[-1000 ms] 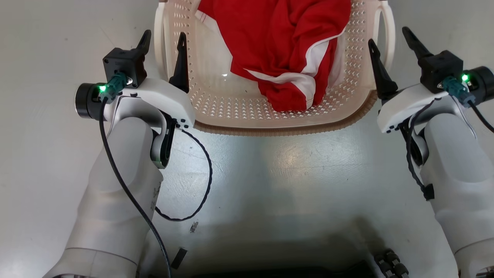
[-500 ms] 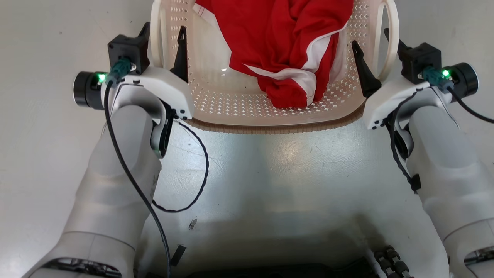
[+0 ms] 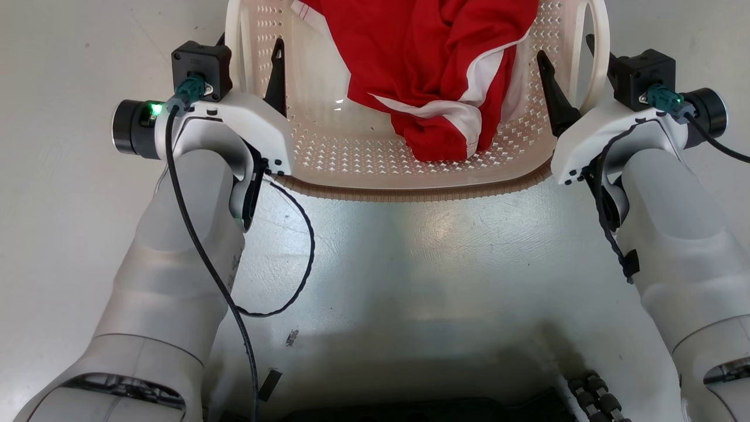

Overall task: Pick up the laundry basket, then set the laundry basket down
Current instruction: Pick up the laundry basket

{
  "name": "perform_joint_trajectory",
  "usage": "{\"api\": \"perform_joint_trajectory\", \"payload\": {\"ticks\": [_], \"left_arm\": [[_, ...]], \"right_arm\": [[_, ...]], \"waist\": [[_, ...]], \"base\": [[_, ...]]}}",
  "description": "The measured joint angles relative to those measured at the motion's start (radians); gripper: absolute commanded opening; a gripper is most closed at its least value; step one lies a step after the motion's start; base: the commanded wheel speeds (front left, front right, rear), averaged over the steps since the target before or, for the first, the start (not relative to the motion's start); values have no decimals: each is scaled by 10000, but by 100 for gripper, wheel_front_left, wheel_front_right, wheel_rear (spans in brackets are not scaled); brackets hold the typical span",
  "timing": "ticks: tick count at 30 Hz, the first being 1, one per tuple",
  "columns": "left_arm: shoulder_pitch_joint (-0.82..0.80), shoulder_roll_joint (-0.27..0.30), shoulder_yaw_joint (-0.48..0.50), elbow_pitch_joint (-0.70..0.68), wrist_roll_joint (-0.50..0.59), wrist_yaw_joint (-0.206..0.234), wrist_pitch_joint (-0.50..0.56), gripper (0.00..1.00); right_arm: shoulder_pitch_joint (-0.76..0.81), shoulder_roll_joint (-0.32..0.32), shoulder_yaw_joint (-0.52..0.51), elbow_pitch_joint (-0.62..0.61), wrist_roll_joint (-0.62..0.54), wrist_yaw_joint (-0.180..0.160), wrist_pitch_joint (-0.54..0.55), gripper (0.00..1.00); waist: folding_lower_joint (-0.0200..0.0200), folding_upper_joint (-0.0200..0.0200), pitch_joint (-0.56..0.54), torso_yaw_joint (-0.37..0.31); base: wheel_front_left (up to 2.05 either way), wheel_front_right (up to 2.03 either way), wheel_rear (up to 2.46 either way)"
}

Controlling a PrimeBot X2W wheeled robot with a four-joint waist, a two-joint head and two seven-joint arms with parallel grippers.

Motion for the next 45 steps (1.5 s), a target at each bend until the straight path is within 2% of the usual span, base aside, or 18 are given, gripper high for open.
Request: {"api": "perform_joint_trajectory", "payload": {"ticks": [3, 6, 10, 12, 15, 18, 19, 21, 22, 23, 26, 34, 45], "left_arm": [[-110, -4, -6, 36, 0, 0, 0, 100], [-164, -4, -12, 40, 0, -2, 0, 95], [-164, -6, -73, 77, 0, -2, 0, 71], [-164, -6, -100, 84, 0, -2, 0, 63], [-164, -8, -128, 92, -2, -2, 0, 60], [-164, -8, -157, 115, -2, -2, 0, 61], [-164, -8, -165, 132, -2, -2, 0, 56], [-164, -10, -169, 165, -2, -2, 0, 32], [-164, -10, -176, 224, -12, -12, 0, 0], [-164, -17, -196, 303, -44, -67, -2, 0], [-224, -31, -245, 495, -236, -188, -13, 0], [-45, -119, -485, 748, -558, -117, 10, 0], [935, -184, -920, 1996, -1289, -190, 10, 0]], "right_arm": [[-7, 2, -29, 59, 0, 0, -2, 100], [-16, 8, -50, 98, 0, 0, -2, 100], [-36, 31, -59, 161, 8, 0, -2, 100], [-38, 40, -58, 169, 8, 0, -2, 100], [-51, 42, -63, 173, 8, 0, -2, 100], [-64, 42, -79, 176, 8, 0, -2, 100], [-81, 44, -81, 178, 8, 0, -2, 100], [-110, 44, -81, 188, 8, 0, -2, 100], [-148, 46, -81, 194, 8, 0, -2, 17], [-159, 50, -81, 194, 8, 0, -2, 0], [-155, 104, -121, 343, 113, 2, -4, 0], [-128, 318, -322, 943, 347, -27, -8, 0], [466, 629, 485, 2366, 773, -15, 29, 0]], "waist": [[0, 0, -4, 7], [0, 0, -13, 16], [0, 0, -49, 40], [0, 0, -65, 50], [0, 0, -80, 63], [0, 0, -107, 72], [0, 0, -114, 74], [0, 0, -116, 74], [0, 0, -119, 72], [0, 0, -128, 68], [0, 0, -189, 53], [0, 0, -778, 44], [0, 0, -2316, -144]], "base": [[0, 0, 0], [0, 0, 0], [0, 0, 0], [0, 0, 0], [0, 0, 0], [0, 0, 0], [0, 0, 0], [0, 0, 0], [0, 0, 0], [0, 0, 0], [0, 0, 0], [0, 0, 0], [0, 0, 0]]}}
